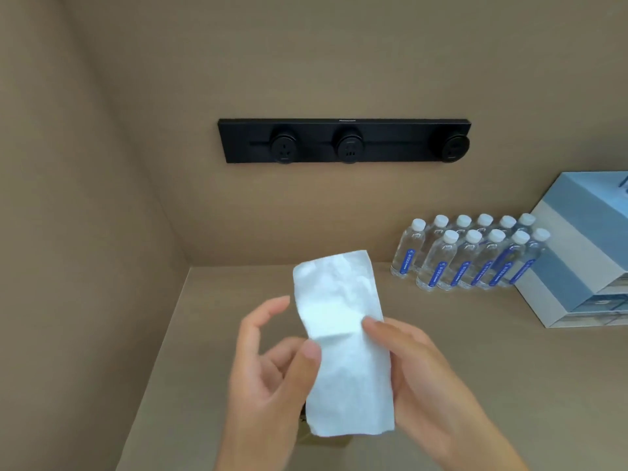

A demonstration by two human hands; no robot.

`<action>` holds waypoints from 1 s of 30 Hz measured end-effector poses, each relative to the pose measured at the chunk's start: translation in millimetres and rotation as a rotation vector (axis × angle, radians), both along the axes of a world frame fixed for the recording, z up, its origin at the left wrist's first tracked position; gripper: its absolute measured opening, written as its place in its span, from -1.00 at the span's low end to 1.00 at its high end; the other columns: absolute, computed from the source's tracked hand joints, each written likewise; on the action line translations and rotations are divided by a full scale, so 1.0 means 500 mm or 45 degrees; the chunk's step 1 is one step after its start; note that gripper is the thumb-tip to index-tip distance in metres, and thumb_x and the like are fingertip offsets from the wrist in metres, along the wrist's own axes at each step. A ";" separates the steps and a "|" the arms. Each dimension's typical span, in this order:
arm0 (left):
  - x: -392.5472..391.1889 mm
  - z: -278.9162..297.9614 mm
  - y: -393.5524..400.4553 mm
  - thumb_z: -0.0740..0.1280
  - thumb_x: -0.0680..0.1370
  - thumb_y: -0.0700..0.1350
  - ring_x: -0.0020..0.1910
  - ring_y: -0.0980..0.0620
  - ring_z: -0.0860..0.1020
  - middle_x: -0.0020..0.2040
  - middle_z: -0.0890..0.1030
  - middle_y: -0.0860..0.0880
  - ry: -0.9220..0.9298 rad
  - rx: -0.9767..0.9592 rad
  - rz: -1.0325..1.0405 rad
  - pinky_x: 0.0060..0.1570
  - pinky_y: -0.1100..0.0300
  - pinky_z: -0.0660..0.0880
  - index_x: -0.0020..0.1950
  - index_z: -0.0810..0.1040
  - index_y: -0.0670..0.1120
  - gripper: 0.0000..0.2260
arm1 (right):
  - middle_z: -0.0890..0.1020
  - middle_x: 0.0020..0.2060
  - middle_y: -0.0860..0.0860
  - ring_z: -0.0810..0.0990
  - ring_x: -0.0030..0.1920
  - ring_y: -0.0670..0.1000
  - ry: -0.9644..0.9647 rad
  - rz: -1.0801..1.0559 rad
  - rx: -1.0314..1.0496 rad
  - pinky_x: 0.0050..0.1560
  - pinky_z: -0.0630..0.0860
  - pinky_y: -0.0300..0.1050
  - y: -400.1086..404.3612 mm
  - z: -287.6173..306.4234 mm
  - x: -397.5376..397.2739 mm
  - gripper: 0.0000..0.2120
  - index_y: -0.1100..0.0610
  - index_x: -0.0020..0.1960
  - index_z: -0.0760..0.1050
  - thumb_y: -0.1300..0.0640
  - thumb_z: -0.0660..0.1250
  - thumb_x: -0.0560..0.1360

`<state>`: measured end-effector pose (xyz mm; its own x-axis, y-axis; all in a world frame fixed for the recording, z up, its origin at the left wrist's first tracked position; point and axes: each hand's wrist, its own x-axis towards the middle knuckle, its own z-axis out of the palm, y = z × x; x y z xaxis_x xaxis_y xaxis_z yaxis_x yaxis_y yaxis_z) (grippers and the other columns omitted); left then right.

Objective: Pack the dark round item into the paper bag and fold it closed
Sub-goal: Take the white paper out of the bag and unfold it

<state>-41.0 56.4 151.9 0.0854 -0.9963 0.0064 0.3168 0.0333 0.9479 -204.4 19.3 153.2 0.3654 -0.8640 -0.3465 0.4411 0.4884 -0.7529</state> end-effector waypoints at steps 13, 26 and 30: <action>0.001 -0.005 -0.028 0.49 0.33 -0.22 -0.31 0.12 0.65 -0.28 0.73 -0.03 -0.324 -0.018 0.103 -0.34 0.34 0.55 -0.17 0.73 0.00 -0.85 | 0.71 -0.24 -0.02 0.62 -0.27 -0.12 0.668 -0.425 -0.821 -0.25 0.53 -0.33 0.022 -0.019 -0.015 -0.61 -0.06 0.00 0.65 0.41 0.49 0.39; 0.033 0.011 -0.023 0.46 0.30 -0.01 -0.27 0.13 0.48 -0.27 0.52 0.11 -0.762 -0.168 0.145 -0.24 0.42 0.38 -0.25 0.70 0.06 -0.93 | 0.60 -0.17 -0.03 0.58 -0.12 0.00 0.765 -0.309 -1.069 -0.15 0.45 -0.27 -0.002 -0.005 -0.028 -0.91 0.05 -0.23 0.62 0.21 0.44 0.40; 0.021 0.027 -0.030 0.49 0.37 0.00 -0.27 0.18 0.55 -0.19 0.58 0.08 -0.859 -0.139 -0.129 -0.33 0.47 0.41 -0.23 0.69 0.04 -0.94 | 0.64 -0.31 -0.03 0.55 -0.29 -0.07 0.727 -0.076 -1.063 -0.28 0.42 -0.35 -0.019 0.011 -0.019 -0.90 0.04 -0.24 0.63 0.20 0.43 0.42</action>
